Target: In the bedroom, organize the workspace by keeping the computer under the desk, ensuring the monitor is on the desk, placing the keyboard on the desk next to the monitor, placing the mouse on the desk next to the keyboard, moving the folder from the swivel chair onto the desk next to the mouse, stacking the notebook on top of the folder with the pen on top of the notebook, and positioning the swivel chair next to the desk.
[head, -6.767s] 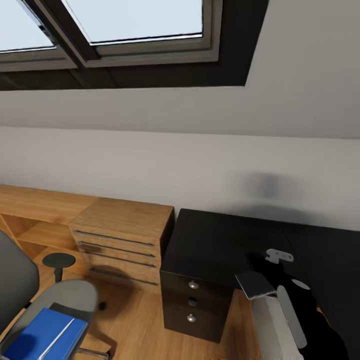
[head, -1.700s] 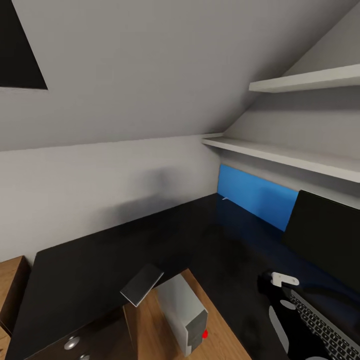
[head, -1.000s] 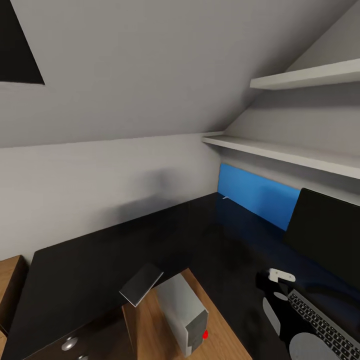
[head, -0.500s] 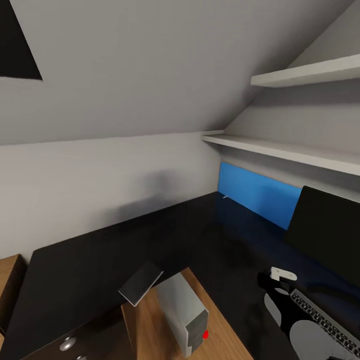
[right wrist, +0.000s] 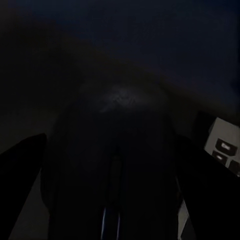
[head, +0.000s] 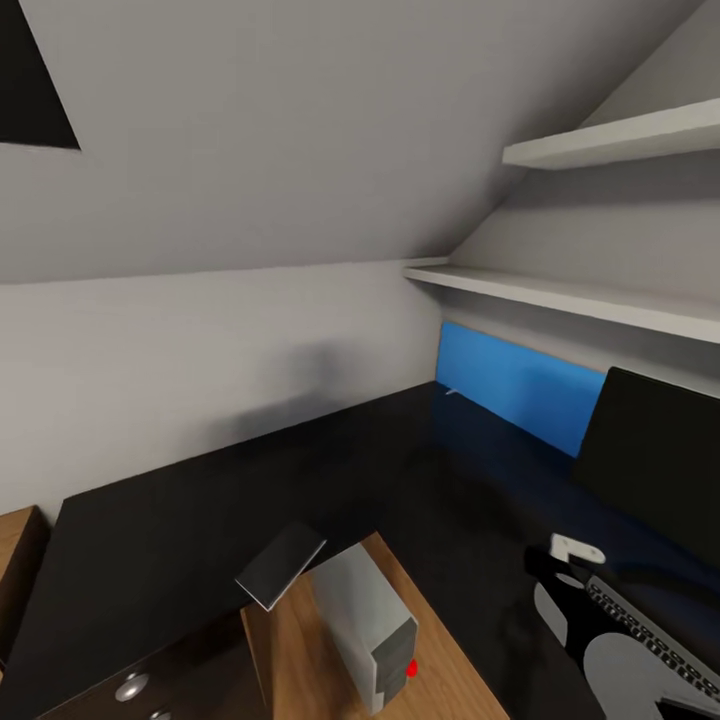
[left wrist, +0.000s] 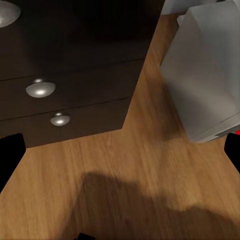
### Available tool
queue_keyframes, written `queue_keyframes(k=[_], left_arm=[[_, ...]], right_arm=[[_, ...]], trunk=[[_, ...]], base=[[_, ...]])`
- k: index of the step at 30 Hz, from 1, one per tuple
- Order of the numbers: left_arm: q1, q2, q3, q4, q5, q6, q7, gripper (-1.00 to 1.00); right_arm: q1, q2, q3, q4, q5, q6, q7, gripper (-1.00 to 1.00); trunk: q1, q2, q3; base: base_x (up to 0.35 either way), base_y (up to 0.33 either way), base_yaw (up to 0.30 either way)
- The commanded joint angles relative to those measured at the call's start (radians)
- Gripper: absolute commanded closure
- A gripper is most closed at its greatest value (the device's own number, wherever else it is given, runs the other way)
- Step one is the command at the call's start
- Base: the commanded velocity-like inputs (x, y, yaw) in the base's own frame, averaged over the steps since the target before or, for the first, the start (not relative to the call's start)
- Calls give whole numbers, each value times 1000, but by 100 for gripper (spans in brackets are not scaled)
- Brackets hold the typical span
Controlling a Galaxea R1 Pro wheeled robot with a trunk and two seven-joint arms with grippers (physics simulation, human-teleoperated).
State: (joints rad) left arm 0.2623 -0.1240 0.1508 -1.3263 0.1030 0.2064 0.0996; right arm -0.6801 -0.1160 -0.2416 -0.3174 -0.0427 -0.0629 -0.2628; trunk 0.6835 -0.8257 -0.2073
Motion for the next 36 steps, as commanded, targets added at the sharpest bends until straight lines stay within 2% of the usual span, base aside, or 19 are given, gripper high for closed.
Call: queue_keyframes(k=[1,3,7,18,36], left_arm=[[0,0,0,-2,10,5,4,-100],[0,0,0,-2,10,5,3,-100],[0,0,0,-2,10,5,4,-100],[0,0,-1,-2,10,5,3,-100],[0,0,-1,-2,9,5,3,-100]], right_arm=[[-1,0,-18,1,-5,-7,-1,100],[-1,1,-55,1,-6,-10,-1,100],[-1,2,-72,-1,-6,-10,-1,100],[-1,8,-75,-37,-6,-12,0,100],[-1,9,-74,-37,-6,-8,4,100]], trunk=[[4,-8,-4],[12,-22,-11],[27,-50,-23],[69,-127,-58],[138,-253,-114]], base=[[0,0,0],[0,0,0],[0,0,0],[0,0,0],[0,0,0]])
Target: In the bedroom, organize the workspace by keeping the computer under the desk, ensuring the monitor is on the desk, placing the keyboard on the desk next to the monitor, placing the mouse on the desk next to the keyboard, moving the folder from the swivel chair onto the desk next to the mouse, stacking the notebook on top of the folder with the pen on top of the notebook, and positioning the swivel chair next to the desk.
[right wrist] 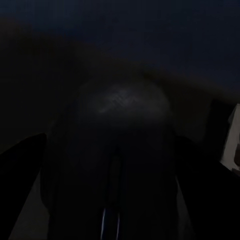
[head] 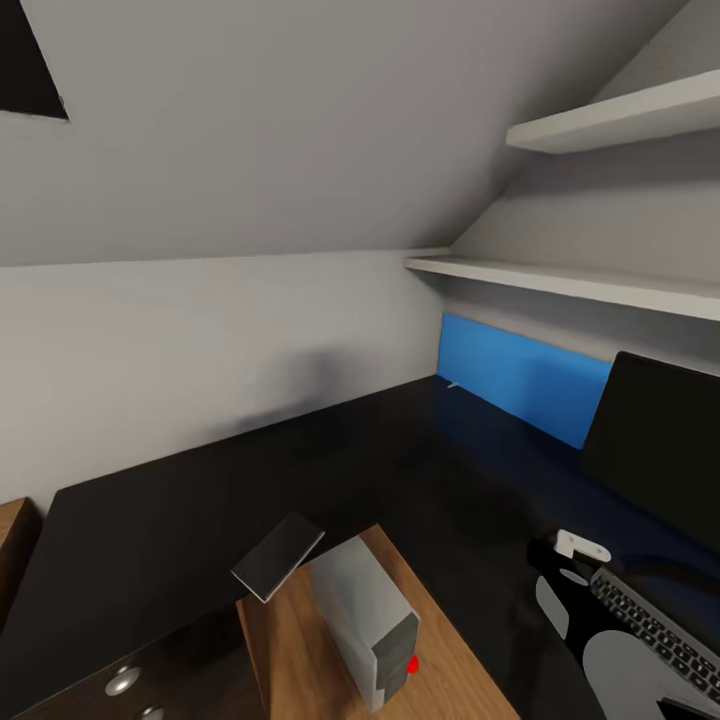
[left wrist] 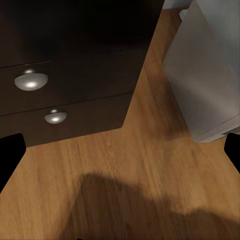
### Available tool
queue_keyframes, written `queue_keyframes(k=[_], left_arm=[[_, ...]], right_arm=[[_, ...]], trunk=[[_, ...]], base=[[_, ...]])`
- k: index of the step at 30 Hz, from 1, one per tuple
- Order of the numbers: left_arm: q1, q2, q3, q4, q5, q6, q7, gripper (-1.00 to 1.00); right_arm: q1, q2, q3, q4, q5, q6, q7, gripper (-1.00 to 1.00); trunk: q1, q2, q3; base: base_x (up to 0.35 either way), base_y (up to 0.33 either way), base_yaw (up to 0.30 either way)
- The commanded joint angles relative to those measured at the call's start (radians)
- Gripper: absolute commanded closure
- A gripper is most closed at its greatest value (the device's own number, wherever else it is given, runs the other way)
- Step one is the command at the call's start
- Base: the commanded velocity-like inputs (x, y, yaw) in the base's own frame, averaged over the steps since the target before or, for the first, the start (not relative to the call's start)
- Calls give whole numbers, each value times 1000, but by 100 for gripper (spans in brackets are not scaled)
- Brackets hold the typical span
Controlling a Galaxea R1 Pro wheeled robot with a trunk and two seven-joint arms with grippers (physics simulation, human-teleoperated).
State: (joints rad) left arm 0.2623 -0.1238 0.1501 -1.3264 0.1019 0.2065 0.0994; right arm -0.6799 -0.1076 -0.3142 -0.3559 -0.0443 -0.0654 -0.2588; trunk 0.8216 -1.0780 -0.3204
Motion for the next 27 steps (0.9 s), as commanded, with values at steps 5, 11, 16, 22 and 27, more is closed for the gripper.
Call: queue_keyframes(k=[5,11,16,22,27], left_arm=[[0,0,0,-2,11,5,3,-100],[0,0,0,-2,11,5,3,-100],[0,0,0,-2,11,5,3,-100],[0,1,0,-2,11,5,2,-100],[0,4,4,2,11,5,-2,-100]], right_arm=[[-1,0,-2,1,-5,-3,0,100],[-1,0,-2,2,-5,-3,0,100],[-1,0,-2,2,-5,-3,0,100],[0,0,-2,2,-5,-3,0,100],[-1,0,-2,0,-4,-7,-1,100]], trunk=[[19,-36,-17],[42,-78,-36],[58,-106,-48],[58,-106,-48],[58,-106,-48]], base=[[0,0,0],[0,0,0],[0,0,0],[0,0,0],[0,0,0]])
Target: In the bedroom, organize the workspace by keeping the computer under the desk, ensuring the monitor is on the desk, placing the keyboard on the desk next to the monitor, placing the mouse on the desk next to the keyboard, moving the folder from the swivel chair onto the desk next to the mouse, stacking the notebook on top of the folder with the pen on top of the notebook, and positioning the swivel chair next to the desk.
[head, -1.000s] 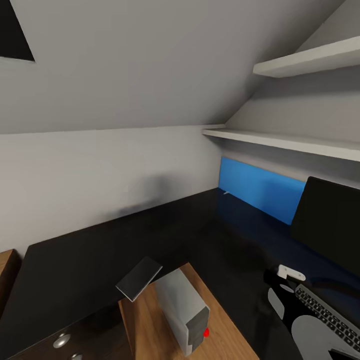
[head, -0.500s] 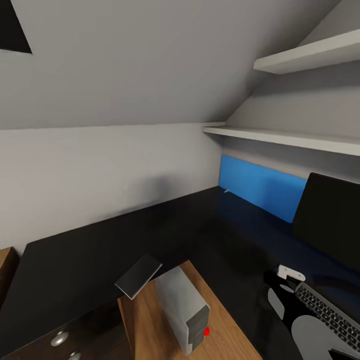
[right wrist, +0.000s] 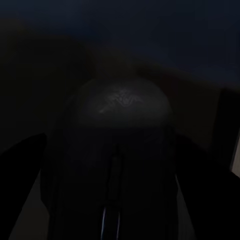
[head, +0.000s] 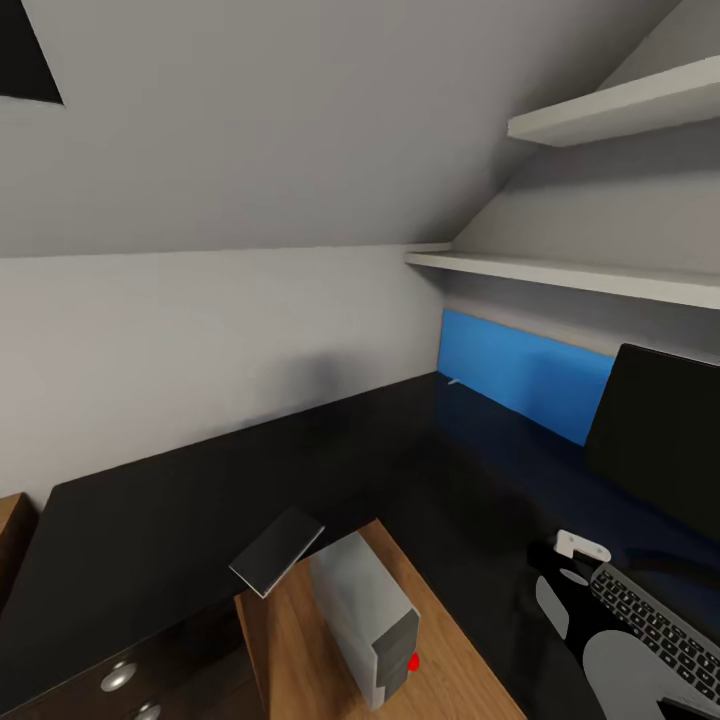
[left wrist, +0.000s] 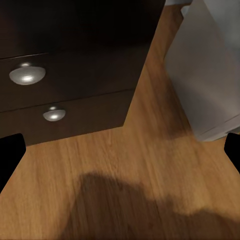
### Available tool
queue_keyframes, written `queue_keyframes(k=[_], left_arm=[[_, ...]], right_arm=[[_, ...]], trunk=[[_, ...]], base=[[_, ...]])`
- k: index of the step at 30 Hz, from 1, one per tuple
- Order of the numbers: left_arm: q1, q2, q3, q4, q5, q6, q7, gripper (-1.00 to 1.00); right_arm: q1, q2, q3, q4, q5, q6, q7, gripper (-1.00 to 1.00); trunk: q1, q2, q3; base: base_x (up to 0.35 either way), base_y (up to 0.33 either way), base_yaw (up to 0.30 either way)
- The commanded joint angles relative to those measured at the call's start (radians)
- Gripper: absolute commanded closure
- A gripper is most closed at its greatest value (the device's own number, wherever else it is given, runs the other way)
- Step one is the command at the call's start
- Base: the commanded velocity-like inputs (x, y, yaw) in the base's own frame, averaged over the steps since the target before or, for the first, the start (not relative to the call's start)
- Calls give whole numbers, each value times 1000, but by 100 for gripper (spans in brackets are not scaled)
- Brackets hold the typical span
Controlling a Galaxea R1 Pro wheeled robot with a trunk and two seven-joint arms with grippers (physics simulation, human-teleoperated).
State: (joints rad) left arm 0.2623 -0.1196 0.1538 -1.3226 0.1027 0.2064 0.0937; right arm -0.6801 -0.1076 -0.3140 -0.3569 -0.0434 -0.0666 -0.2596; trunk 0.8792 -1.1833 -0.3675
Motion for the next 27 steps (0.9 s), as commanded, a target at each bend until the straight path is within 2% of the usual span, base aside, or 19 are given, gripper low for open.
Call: queue_keyframes(k=[1,6,13,27], left_arm=[[0,0,1,-1,10,5,3,-100],[0,0,1,2,9,5,4,-100],[0,0,1,2,9,5,3,-100],[0,0,1,2,11,5,3,-100]], right_arm=[[-1,0,-2,1,-5,-6,0,100],[0,0,-3,0,-4,-8,0,100],[-1,0,-2,-1,-4,-9,0,100],[-1,2,-1,-1,-4,-9,0,100]], trunk=[[0,-1,-1],[0,-1,-1],[0,-1,3],[0,-1,3]], base=[[0,0,0],[0,0,-7],[0,0,-120],[0,0,-18]])
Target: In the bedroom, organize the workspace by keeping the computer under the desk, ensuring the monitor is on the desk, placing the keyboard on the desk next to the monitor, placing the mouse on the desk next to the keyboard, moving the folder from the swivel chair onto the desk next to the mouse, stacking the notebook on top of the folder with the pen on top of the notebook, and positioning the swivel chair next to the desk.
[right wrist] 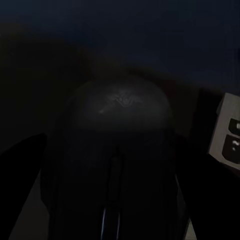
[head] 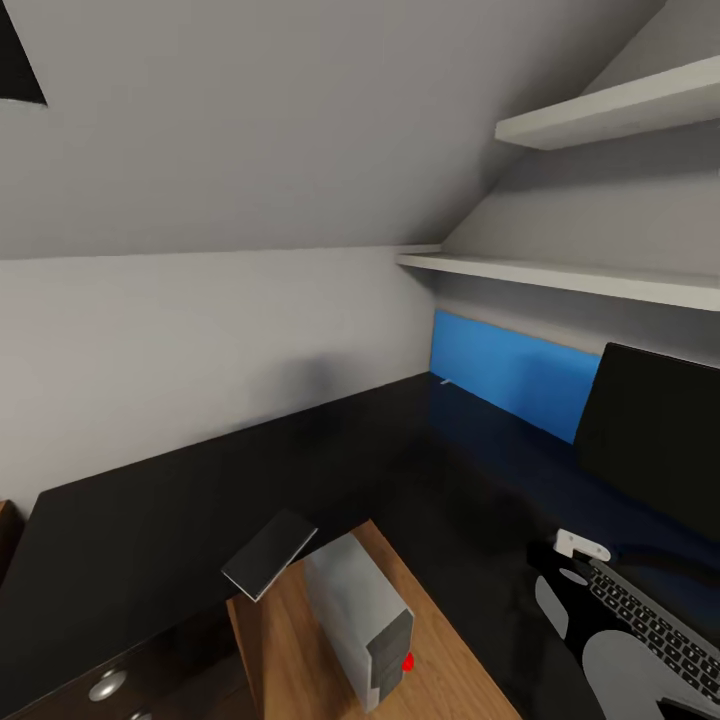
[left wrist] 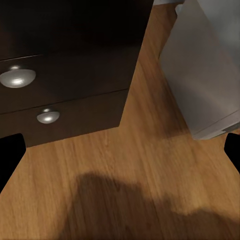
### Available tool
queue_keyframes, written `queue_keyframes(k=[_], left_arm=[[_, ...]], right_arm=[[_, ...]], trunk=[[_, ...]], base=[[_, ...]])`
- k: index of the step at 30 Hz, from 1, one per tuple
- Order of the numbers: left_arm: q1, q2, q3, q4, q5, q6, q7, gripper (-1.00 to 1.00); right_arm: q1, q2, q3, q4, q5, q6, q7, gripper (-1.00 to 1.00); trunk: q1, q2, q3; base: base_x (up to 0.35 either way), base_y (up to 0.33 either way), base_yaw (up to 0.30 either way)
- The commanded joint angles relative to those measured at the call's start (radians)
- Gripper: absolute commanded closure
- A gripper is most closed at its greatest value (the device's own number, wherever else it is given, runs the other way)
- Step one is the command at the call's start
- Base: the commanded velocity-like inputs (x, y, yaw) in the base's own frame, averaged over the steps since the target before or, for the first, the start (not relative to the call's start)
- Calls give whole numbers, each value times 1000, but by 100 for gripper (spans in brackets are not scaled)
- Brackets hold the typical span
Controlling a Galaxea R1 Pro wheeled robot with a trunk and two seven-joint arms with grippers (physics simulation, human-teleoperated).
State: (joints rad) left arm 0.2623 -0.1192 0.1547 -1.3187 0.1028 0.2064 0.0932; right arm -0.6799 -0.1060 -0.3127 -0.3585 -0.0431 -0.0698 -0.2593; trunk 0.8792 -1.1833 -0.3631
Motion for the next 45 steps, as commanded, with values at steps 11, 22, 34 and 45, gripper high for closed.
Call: queue_keyframes(k=[11,22,34,45], left_arm=[[0,0,1,-2,11,5,3,-100],[0,0,1,-2,11,4,3,-100],[0,0,1,-2,9,4,5,-100],[0,0,0,-2,9,4,5,-100]], right_arm=[[-1,1,-3,4,-6,-2,7,100],[-1,0,-4,3,-6,-3,6,100],[-1,0,-5,1,-6,-4,6,100],[-1,0,-4,1,-6,-4,4,100]], trunk=[[0,-1,-1],[0,-1,-1],[0,-1,-1],[0,-1,-1]], base=[[0,2,0],[0,52,0],[77,1,0],[4,0,0]])
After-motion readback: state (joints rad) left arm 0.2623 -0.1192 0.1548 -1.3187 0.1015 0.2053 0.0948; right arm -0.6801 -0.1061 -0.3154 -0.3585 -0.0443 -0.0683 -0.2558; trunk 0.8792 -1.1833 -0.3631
